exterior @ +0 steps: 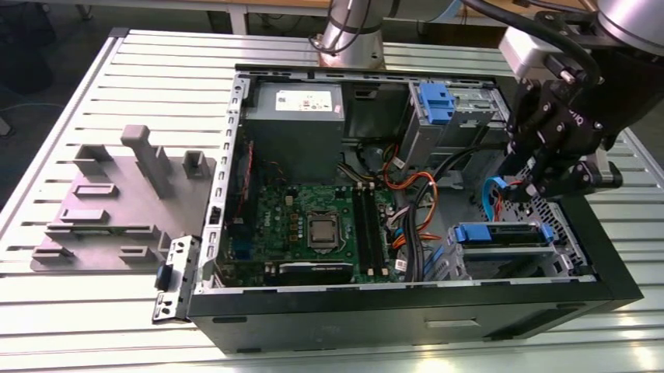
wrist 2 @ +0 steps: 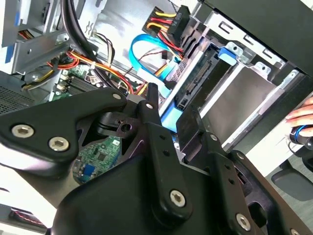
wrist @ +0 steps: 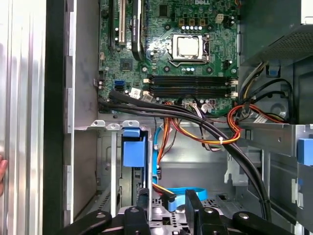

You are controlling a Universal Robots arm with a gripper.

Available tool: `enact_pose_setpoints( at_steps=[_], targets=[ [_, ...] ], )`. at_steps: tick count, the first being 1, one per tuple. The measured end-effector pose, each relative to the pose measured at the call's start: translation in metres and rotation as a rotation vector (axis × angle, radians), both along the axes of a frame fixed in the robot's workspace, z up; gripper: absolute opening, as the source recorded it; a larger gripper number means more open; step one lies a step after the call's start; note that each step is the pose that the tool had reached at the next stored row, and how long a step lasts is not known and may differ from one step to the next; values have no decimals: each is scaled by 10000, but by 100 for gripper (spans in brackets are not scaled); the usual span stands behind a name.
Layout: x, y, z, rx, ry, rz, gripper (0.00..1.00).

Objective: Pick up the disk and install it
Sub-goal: 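Insert the first disk wire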

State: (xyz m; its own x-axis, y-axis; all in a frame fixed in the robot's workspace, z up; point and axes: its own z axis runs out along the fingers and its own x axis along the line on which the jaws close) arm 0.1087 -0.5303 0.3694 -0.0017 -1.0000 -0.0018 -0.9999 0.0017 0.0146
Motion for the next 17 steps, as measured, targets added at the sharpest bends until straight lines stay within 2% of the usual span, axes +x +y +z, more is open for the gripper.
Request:
enact_pose_setpoints(
  at_steps=[17],
  targets=[
    [1,29,-26,3,0,0,42]
  ],
)
